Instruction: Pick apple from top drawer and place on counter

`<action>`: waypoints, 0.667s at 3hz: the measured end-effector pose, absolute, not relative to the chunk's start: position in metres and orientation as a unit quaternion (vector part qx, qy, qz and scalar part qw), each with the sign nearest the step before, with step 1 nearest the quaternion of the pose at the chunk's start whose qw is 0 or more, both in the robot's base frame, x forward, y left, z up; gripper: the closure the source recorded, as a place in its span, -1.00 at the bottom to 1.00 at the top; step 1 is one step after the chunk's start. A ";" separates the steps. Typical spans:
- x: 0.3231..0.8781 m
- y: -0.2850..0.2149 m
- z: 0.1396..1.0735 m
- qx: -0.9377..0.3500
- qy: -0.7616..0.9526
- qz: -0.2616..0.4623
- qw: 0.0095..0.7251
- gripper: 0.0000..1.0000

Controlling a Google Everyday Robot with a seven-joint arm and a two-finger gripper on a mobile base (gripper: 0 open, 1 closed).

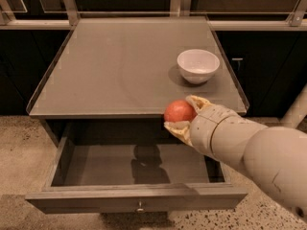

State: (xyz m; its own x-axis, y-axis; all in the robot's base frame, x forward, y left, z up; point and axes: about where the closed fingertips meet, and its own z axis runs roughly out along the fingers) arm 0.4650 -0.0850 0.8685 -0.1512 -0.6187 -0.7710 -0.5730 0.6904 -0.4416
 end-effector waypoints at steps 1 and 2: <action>0.473 -0.079 0.883 -0.408 0.743 -0.024 0.531 1.00; 0.502 -0.067 0.890 -0.428 0.723 0.009 0.542 1.00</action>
Offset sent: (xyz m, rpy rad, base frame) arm 0.0938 0.0451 0.0234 0.0998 -0.0372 0.2602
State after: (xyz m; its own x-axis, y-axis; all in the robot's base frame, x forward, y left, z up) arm 0.5018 -0.0667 0.8898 -0.0466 -0.6094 -0.7915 -0.6297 0.6330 -0.4503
